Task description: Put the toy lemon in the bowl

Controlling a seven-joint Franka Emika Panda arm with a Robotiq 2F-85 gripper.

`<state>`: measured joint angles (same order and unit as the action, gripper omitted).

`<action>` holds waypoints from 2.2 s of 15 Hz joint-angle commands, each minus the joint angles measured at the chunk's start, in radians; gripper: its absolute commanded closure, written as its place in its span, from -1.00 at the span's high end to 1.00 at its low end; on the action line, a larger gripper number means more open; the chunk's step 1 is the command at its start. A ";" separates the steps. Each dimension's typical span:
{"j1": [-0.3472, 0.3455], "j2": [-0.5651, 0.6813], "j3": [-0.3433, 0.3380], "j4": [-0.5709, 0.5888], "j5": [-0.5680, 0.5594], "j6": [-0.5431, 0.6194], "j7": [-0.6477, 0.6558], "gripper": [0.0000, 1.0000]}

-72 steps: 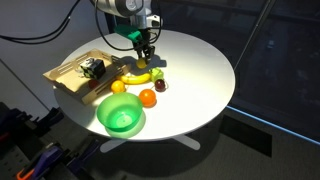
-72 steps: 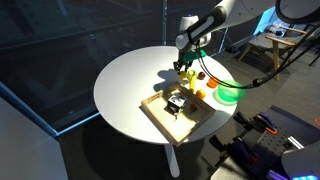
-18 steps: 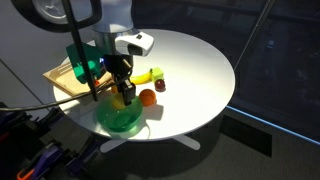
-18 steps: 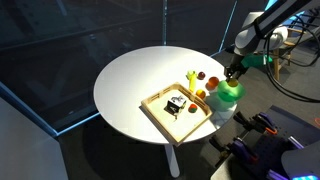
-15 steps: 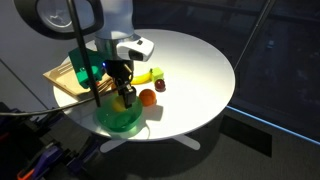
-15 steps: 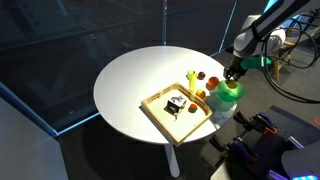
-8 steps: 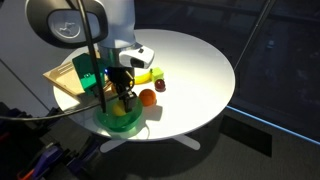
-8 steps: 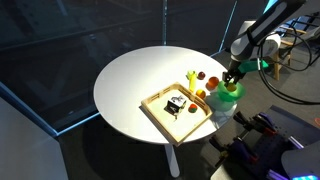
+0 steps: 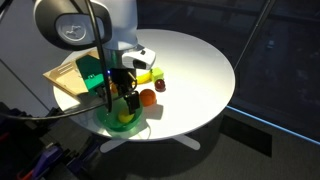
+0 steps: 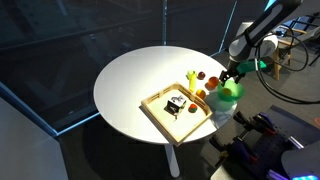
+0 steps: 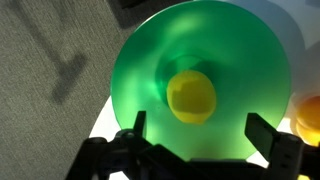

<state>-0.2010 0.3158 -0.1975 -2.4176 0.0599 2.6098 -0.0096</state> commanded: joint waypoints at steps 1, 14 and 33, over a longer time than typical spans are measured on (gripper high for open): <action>-0.009 0.005 0.011 0.013 0.005 0.014 -0.012 1.00; -0.004 0.003 0.006 0.005 -0.003 0.000 0.002 1.00; 0.010 -0.225 0.036 -0.034 -0.006 -0.178 -0.061 1.00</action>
<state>-0.1980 0.1668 -0.1683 -2.4206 0.0598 2.4846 -0.0301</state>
